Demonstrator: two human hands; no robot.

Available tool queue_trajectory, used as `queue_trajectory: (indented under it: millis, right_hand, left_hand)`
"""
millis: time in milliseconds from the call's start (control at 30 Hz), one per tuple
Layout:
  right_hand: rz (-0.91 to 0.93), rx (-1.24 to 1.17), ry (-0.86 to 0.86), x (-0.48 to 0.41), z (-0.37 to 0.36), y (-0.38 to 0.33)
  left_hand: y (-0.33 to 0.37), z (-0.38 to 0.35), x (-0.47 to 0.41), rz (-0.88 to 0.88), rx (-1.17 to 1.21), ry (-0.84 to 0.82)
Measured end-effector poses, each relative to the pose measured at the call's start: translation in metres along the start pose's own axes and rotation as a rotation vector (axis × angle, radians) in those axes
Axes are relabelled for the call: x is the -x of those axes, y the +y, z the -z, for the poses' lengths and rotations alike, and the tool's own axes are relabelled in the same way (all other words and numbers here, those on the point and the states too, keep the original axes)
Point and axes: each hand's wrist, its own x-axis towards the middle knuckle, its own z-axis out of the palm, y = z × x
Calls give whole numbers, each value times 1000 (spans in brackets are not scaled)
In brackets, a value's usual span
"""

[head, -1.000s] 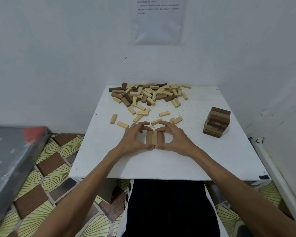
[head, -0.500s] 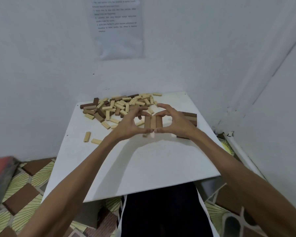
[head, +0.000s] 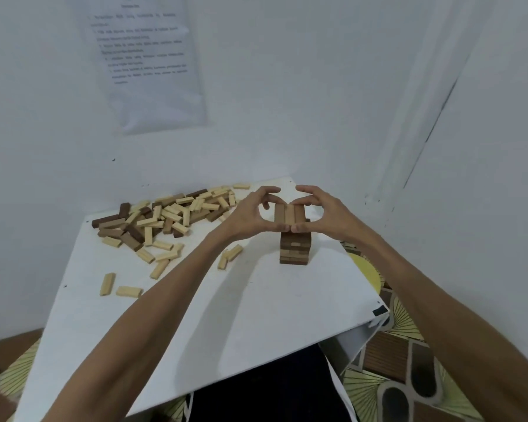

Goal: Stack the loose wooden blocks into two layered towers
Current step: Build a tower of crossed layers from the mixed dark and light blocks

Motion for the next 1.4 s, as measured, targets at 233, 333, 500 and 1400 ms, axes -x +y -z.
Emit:
queue_trajectory:
  millis: [233,333,500,1400]
  right_hand:
    - [-36,-6,5,6,0,20]
    - [-44,-13,-4,7,-2,23]
    - [-41,-20,-4,8,-6,26]
    - [-65,21,-107,14,1,37]
  left_hand:
    - [-6,-18,-9,19,-18,-43]
    - [-9,-21,-8,26,-21,-43]
    - [-11,-23,-7,33,-24,-49]
    - [-24,-19,1,75,19,-123]
